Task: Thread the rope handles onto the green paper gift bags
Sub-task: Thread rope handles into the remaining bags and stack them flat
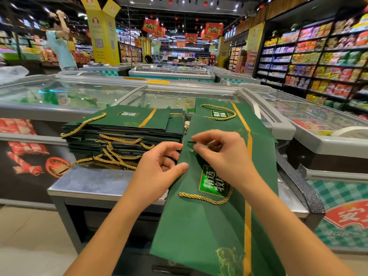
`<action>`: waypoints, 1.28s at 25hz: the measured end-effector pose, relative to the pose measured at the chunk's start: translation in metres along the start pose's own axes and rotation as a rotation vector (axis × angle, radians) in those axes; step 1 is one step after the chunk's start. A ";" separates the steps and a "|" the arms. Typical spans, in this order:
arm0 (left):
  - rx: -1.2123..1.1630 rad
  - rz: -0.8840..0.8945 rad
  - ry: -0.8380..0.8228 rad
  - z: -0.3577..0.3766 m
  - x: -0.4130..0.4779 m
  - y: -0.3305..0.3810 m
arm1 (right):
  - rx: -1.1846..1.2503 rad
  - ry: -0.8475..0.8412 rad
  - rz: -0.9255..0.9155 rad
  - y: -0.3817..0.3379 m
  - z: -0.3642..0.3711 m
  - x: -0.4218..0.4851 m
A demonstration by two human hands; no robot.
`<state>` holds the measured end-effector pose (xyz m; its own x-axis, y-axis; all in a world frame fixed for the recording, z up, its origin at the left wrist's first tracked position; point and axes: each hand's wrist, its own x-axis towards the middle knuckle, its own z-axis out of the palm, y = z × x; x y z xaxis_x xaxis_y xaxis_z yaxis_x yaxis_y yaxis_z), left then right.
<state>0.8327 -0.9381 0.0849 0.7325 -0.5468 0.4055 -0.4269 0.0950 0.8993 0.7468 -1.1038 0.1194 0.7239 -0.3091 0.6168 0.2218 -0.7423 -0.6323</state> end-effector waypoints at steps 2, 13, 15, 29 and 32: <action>-0.017 -0.010 -0.016 -0.001 0.001 -0.001 | 0.073 0.052 -0.020 0.006 0.008 -0.001; -0.122 -0.002 -0.082 -0.008 0.005 -0.003 | 0.229 0.043 -0.012 0.021 0.011 -0.012; -0.126 0.009 -0.081 -0.008 0.005 -0.004 | 0.241 0.040 -0.021 0.021 0.011 -0.013; 0.020 0.006 -0.089 0.003 0.008 -0.005 | 0.202 -0.053 -0.149 0.023 0.015 -0.013; 0.062 0.022 -0.090 0.003 0.008 -0.005 | 0.119 -0.113 -0.202 0.025 0.016 -0.013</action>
<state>0.8389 -0.9455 0.0826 0.6732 -0.6176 0.4066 -0.4765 0.0582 0.8773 0.7532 -1.1089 0.0884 0.7238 -0.0883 0.6843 0.4397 -0.7053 -0.5561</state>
